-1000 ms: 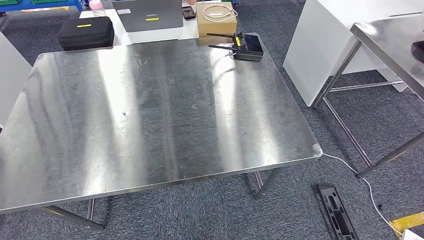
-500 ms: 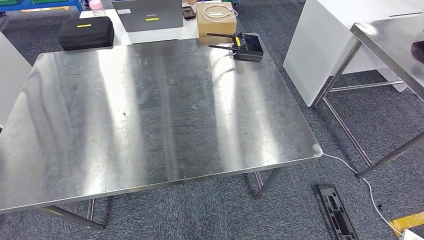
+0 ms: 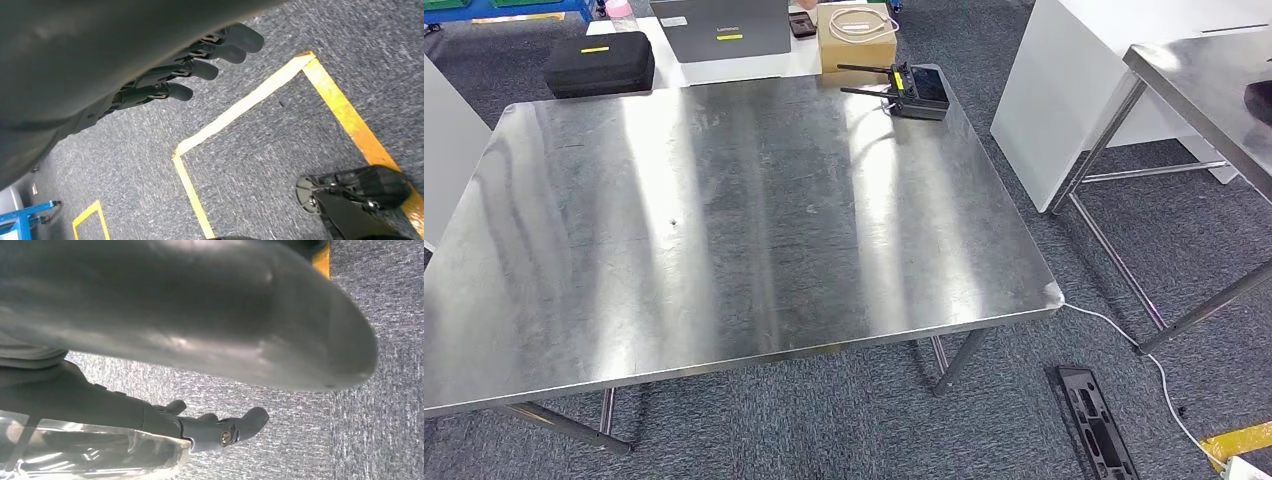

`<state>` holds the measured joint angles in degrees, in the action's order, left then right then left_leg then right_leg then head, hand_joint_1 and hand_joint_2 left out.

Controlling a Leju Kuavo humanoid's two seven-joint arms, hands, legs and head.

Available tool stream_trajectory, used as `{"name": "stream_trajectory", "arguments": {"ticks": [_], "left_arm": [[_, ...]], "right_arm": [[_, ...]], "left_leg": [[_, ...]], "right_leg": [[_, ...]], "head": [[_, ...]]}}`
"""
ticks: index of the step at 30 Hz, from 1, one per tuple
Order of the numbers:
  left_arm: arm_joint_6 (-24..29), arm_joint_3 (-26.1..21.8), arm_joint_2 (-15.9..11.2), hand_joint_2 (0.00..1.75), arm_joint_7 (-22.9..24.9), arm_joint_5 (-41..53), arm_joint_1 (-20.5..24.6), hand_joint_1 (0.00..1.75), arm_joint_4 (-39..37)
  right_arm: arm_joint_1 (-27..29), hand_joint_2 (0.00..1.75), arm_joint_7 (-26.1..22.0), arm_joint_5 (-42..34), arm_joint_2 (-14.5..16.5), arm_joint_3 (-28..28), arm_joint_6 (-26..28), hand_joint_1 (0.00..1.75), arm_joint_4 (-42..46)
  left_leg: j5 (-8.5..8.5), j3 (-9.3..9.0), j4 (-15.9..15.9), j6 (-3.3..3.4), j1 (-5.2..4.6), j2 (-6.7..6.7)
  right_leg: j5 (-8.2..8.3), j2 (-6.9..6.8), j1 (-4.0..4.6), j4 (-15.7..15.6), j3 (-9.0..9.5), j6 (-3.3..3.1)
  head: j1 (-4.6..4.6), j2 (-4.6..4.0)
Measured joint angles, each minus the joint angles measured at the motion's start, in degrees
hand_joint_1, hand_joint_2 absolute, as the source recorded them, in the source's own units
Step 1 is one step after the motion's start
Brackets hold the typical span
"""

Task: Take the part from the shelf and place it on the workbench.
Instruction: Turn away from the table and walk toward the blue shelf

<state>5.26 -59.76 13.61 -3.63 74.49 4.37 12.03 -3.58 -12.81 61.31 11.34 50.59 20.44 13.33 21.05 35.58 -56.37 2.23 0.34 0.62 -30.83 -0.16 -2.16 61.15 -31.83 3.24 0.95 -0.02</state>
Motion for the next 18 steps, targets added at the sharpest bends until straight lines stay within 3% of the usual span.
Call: {"name": "stream_trajectory", "arguments": {"ticks": [2,5,6,8,10,11,12,13,16,18], "left_arm": [[0.5,0.0,-0.1,0.0,0.3,0.1,0.0,0.0,0.0],[1.2,-0.1,-0.2,0.0,0.7,0.1,-0.1,0.0,0.0],[1.3,-0.2,-0.2,0.0,0.9,0.1,-0.1,0.0,0.0],[1.4,-0.3,-0.2,0.0,1.1,0.1,-0.3,0.0,-0.1],[1.4,-0.3,-0.3,0.0,1.1,0.1,-0.3,0.0,-0.1],[1.5,-0.3,-0.3,0.0,1.1,0.1,-0.3,0.0,-0.1],[1.5,-0.3,-0.3,0.0,1.2,0.1,-0.3,0.0,-0.1],[1.5,-0.3,-0.3,0.0,1.2,0.1,-0.3,0.0,-0.1],[1.5,-0.3,-0.4,0.0,1.2,0.1,-0.2,0.0,-0.1],[1.7,-0.3,-0.6,0.0,1.2,0.1,0.0,0.0,-0.1]], "right_arm": [[-0.2,0.0,-0.2,0.1,0.2,0.0,0.0,0.0,0.0],[-0.1,0.0,-0.7,0.2,0.4,0.0,0.1,0.0,-0.1],[0.0,0.0,-0.7,0.3,0.5,0.1,0.1,0.0,-0.1],[0.0,0.0,-0.8,0.3,0.6,0.1,0.1,0.0,-0.1],[0.1,0.0,-0.9,0.3,0.6,0.1,0.1,0.0,-0.1],[0.1,0.0,-0.9,0.3,0.6,0.2,0.1,0.0,-0.1],[0.2,0.0,-0.9,0.3,0.6,0.2,0.1,0.0,-0.1],[0.3,0.0,-0.9,0.3,0.6,0.2,0.1,0.0,-0.1],[0.3,0.0,-0.9,0.3,0.8,0.2,0.1,0.0,-0.1],[0.2,0.0,-1.0,0.3,1.0,0.2,0.1,0.0,-0.2]], "left_leg": [[-0.08,0.31,-0.4,-0.92,-0.08,-0.05],[-0.33,0.4,-0.5,-2.27,0.47,-0.11],[0.28,0.66,-1.1,-2.62,0.72,-0.17],[4.52,2.45,-6.0,-3.17,1.03,-0.31],[9.97,5.07,-14.2,-3.51,1.04,-0.38],[11.42,5.64,-17.0,-3.54,1.04,-0.39],[11.75,5.13,-17.8,-3.43,1.02,-0.39],[11.01,3.3,-16.0,-3.15,0.97,-0.39],[7.57,-4.87,-4.2,-1.49,0.45,-0.52],[7.05,-6.48,-1.2,-0.44,-0.19,-0.68]], "right_leg": [[1.75,-0.06,-0.03,-5.2,2.69,-0.37],[2.85,-0.11,0.39,-5.5,2.46,-2.19],[3.2,-0.15,0.33,-5.5,2.33,-2.74],[3.94,-0.29,0.26,-5.5,1.98,-3.77],[4.6,-0.4,0.66,-5.4,1.28,-4.29],[4.88,-0.43,0.87,-5.3,0.84,-4.35],[5.12,-0.43,1.06,-5.2,0.45,-4.36],[5.29,-0.43,1.26,-5.1,0.17,-4.33],[5.74,-0.45,1.76,-5.1,-0.07,-4.06],[6.14,-0.62,1.64,-5.2,-0.12,-3.62]], "head": [[0.12,0.0],[0.45,0.01],[0.44,0.01],[0.56,0.0],[0.67,0.0],[0.66,0.0],[0.66,0.0],[0.67,0.0],[0.52,0.0],[0.44,0.0]]}}
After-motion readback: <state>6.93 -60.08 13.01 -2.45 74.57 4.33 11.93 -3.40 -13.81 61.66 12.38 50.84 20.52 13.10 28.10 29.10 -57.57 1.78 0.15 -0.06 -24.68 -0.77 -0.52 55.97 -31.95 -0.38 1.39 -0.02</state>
